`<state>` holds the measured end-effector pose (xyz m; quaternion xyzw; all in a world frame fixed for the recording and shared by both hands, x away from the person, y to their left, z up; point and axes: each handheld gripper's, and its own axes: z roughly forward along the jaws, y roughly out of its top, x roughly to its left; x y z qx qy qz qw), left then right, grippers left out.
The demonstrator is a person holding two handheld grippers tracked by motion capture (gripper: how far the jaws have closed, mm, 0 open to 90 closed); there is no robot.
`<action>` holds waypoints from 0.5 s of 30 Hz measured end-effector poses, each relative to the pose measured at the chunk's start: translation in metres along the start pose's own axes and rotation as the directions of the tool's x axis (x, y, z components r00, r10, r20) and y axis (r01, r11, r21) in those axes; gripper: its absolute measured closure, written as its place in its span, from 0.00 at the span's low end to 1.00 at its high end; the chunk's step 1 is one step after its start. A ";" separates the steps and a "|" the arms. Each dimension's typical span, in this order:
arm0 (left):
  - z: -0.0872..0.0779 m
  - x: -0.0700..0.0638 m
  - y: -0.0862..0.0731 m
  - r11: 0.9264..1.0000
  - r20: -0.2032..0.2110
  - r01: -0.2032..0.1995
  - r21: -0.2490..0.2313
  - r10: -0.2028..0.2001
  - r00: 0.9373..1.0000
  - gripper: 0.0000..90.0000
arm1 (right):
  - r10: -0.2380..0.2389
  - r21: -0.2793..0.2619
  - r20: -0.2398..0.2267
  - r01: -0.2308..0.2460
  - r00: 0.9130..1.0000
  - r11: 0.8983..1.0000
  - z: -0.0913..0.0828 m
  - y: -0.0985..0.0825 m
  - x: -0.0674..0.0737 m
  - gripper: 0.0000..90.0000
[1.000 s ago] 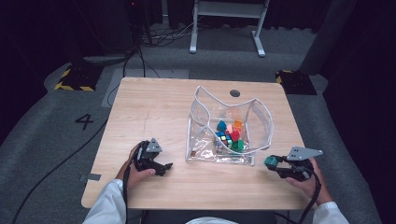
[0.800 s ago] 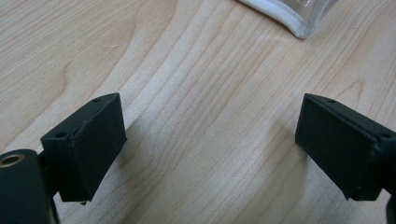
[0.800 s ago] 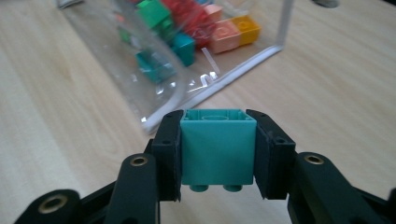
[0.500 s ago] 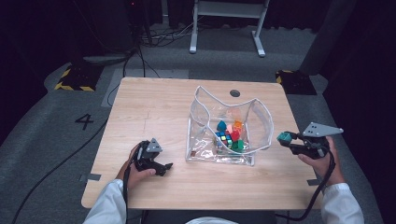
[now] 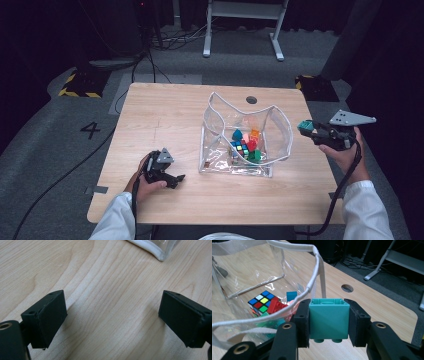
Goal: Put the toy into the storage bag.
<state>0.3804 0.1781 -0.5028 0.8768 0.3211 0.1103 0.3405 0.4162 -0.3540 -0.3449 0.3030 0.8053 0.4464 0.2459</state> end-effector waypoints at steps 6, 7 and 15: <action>0.000 0.000 0.000 1.000 0.000 0.001 -0.001 -0.001 1.000 0.09 | -0.024 -0.009 0.009 0.025 1.000 1.000 0.000 0.015 0.001 0.66; 0.000 0.000 0.000 1.000 0.000 0.001 -0.001 -0.001 1.000 0.09 | -0.024 -0.009 0.009 0.025 1.000 1.000 0.000 0.015 0.001 0.66; 0.000 0.000 0.000 1.000 0.000 0.000 0.000 0.000 1.000 0.09 | -0.048 -0.058 -0.013 0.047 0.999 0.997 -0.003 0.047 0.008 0.66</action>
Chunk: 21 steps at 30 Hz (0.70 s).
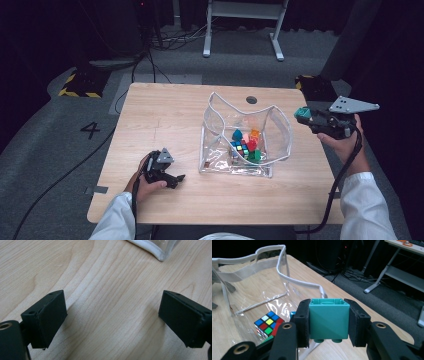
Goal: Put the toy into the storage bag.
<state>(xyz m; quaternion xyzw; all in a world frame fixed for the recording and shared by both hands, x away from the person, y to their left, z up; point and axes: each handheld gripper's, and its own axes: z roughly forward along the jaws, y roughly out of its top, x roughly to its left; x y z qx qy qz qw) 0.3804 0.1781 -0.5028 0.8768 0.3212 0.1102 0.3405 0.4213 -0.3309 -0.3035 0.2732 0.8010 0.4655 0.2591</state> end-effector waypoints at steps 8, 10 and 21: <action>0.000 0.000 0.000 1.000 0.000 0.000 0.000 0.000 1.000 0.09 | -0.026 0.001 -0.053 0.026 0.998 1.000 0.015 0.016 0.015 0.66; 0.000 0.000 0.000 1.000 0.000 0.000 -0.001 0.000 1.000 0.09 | -0.031 0.002 -0.057 0.031 0.998 1.000 0.017 0.017 0.016 0.66; 0.000 0.000 0.000 1.000 0.000 -0.001 0.000 0.001 1.000 0.09 | -0.133 0.037 -0.195 0.142 0.972 0.989 0.058 0.031 0.050 0.66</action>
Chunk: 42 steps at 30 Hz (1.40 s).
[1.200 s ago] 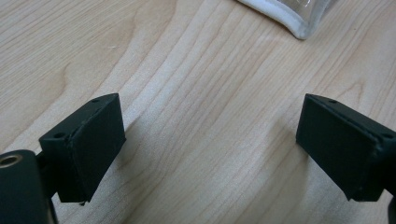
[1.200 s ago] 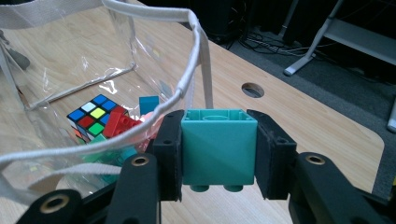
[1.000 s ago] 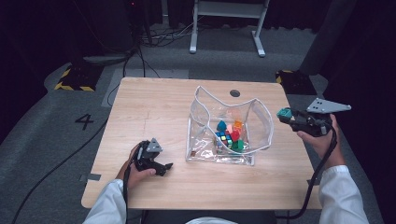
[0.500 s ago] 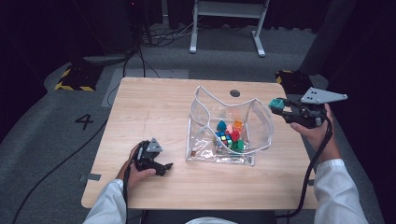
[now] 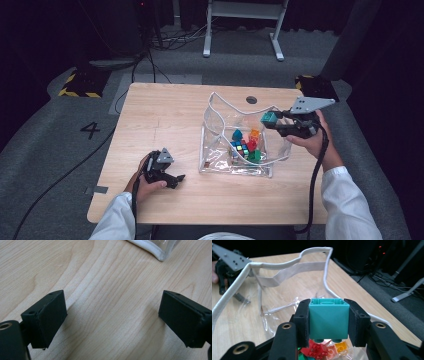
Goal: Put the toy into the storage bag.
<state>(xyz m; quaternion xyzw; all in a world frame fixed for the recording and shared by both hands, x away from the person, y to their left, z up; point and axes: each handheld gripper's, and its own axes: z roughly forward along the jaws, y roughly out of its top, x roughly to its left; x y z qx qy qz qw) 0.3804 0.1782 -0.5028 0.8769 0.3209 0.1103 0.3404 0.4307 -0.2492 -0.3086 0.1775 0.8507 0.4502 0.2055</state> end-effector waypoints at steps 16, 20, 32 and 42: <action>0.000 0.000 0.000 1.000 0.000 0.002 -0.001 -0.002 1.000 0.09 | -0.122 0.221 -0.112 0.145 0.986 0.964 0.059 0.023 0.018 0.66; 0.000 0.000 0.000 1.000 0.002 0.004 0.000 -0.004 1.000 0.09 | -0.169 0.345 -0.138 0.207 0.976 0.916 0.078 0.021 0.018 0.66; 0.000 0.000 0.000 1.000 0.000 -0.002 0.000 0.002 1.000 0.09 | -0.140 0.530 -0.130 0.189 0.981 0.827 0.084 0.007 0.013 0.66; 0.000 0.000 0.000 1.000 0.001 0.005 -0.002 -0.005 1.000 0.09 | -0.117 0.563 -0.106 0.156 0.988 0.812 0.064 -0.015 -0.002 0.66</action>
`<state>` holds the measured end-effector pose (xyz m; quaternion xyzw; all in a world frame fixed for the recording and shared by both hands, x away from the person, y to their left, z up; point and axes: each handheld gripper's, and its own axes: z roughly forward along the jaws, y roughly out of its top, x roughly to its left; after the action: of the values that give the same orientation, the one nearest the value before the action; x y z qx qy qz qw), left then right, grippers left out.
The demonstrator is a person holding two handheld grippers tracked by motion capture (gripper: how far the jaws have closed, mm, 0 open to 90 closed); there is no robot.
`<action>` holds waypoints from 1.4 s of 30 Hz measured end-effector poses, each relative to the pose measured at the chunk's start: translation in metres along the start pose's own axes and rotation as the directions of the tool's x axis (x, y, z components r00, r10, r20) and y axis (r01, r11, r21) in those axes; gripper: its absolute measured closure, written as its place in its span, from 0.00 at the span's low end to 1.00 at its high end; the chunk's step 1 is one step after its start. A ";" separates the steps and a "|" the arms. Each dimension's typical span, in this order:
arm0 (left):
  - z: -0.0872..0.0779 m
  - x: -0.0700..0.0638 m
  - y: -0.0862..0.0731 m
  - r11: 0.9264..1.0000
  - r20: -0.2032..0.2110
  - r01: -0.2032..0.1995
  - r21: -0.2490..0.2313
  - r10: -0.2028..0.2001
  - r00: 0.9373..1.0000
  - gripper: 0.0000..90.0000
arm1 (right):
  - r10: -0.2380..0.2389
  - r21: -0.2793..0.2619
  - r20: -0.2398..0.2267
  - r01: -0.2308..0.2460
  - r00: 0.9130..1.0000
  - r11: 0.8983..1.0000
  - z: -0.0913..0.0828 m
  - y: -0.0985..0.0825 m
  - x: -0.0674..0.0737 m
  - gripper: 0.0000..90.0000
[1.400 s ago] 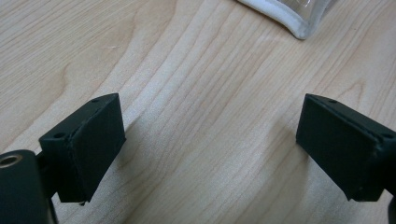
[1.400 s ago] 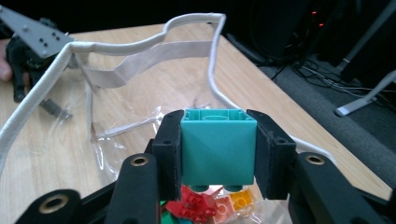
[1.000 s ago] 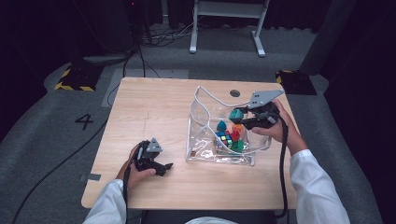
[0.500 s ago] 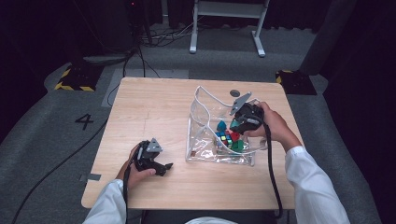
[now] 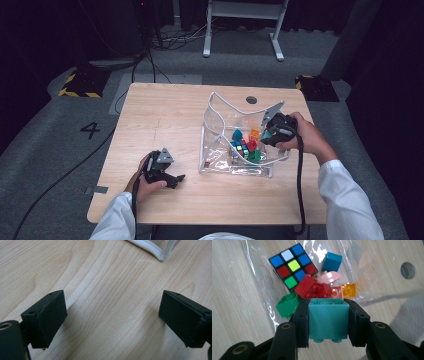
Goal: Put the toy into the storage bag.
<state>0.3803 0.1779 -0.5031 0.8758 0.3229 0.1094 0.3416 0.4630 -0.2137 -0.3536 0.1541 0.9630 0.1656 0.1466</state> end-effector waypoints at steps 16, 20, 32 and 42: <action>0.000 0.000 0.000 1.000 -0.001 -0.004 0.002 0.004 1.000 0.09 | 0.086 -0.101 0.022 -0.083 0.996 0.991 -0.019 -0.027 -0.008 0.65; 0.000 0.000 0.000 1.000 0.000 0.000 0.001 0.000 1.000 0.09 | 0.104 -0.169 0.028 -0.098 0.994 0.981 -0.022 -0.031 -0.010 0.61; 0.000 0.000 0.000 1.000 -0.001 -0.003 0.001 0.003 1.000 0.09 | 0.189 -0.285 0.089 -0.156 0.978 0.946 -0.043 -0.043 -0.001 0.47; 0.000 0.000 0.000 1.000 0.000 0.000 0.000 0.000 1.000 0.09 | 0.263 -0.441 0.158 -0.170 0.952 0.881 -0.074 -0.072 0.015 0.31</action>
<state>0.3803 0.1779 -0.5031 0.8758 0.3229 0.1093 0.3415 0.4071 -0.2930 -0.3167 0.2426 0.8594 0.3679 0.2594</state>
